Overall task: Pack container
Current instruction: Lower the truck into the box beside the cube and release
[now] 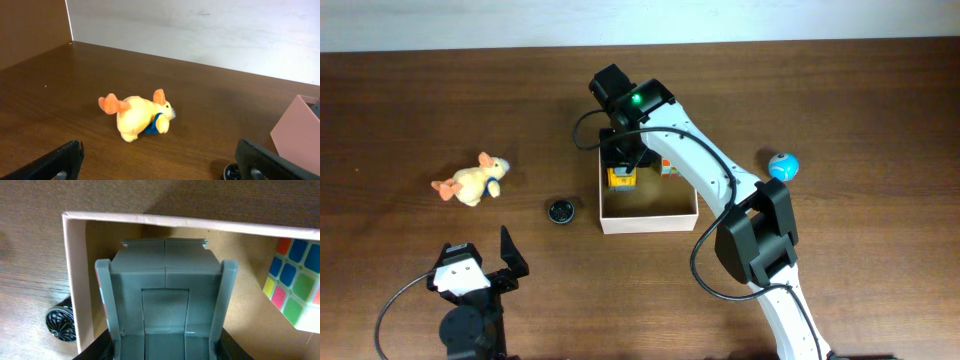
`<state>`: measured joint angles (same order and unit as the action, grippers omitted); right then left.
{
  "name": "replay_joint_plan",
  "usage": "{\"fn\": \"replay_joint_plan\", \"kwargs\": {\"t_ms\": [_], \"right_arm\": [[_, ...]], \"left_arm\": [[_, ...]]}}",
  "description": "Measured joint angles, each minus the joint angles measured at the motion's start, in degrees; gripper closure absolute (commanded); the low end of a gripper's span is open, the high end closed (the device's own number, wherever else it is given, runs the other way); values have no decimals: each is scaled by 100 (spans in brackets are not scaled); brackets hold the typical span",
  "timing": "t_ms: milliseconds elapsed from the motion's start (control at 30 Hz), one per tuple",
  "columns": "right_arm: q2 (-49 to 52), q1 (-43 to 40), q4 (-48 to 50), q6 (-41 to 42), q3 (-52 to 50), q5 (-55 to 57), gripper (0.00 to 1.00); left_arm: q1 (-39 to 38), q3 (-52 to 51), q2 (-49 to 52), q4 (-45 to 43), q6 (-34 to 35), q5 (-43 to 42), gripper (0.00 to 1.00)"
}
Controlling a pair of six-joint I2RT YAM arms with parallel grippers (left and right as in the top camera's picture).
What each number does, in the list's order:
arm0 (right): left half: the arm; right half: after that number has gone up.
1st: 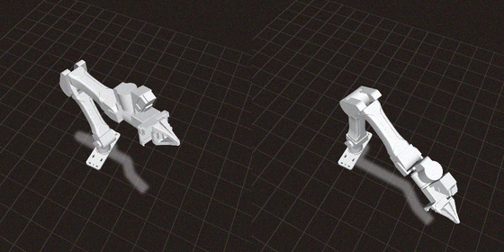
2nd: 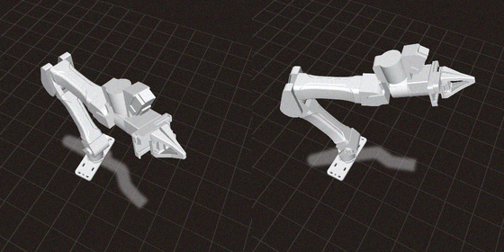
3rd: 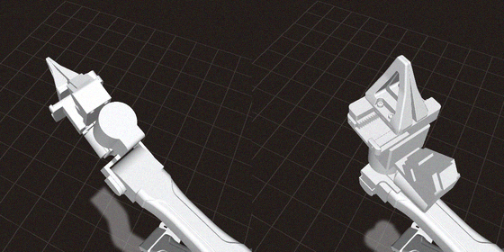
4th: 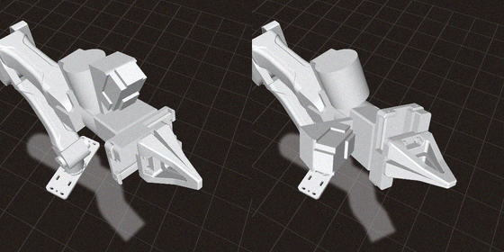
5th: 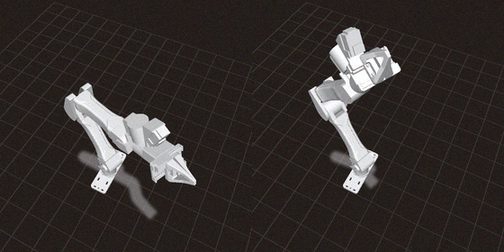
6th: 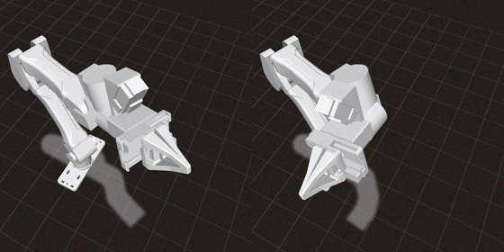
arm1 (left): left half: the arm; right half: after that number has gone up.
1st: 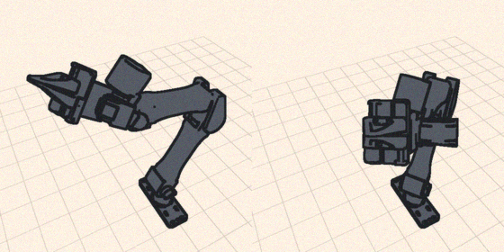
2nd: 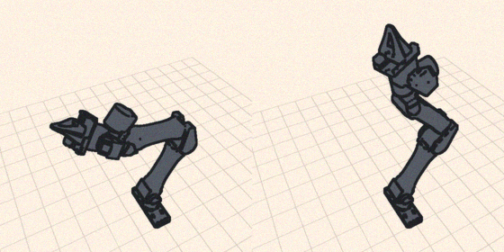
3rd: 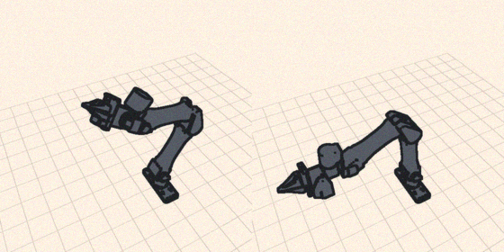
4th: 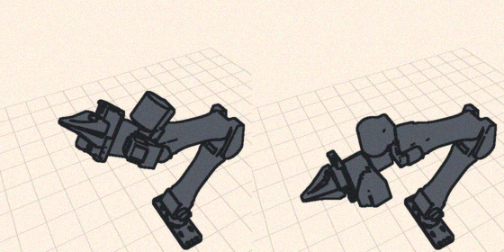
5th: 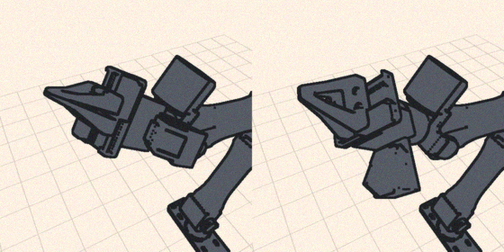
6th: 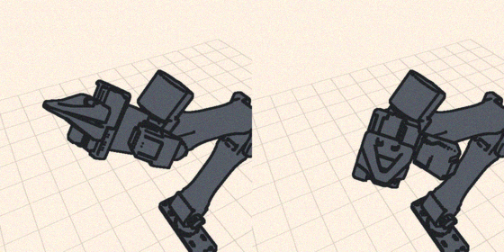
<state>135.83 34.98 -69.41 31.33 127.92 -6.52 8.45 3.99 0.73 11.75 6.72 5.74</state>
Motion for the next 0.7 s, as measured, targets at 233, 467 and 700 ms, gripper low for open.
{"fn": "replay_joint_plan", "kwargs": {"t_ms": [233, 467, 700], "right_arm": [[0, 0, 101, 15, -2, 0, 60], [0, 0, 129, 24, -2, 0, 44], [0, 0, 140, 28, -2, 0, 40]], "left_arm": [[0, 0, 0, -2, 0, 0, 1], [0, 0, 0, 0, 0, 0, 1], [0, 0, 0, -2, 0, 0, 1]]}}
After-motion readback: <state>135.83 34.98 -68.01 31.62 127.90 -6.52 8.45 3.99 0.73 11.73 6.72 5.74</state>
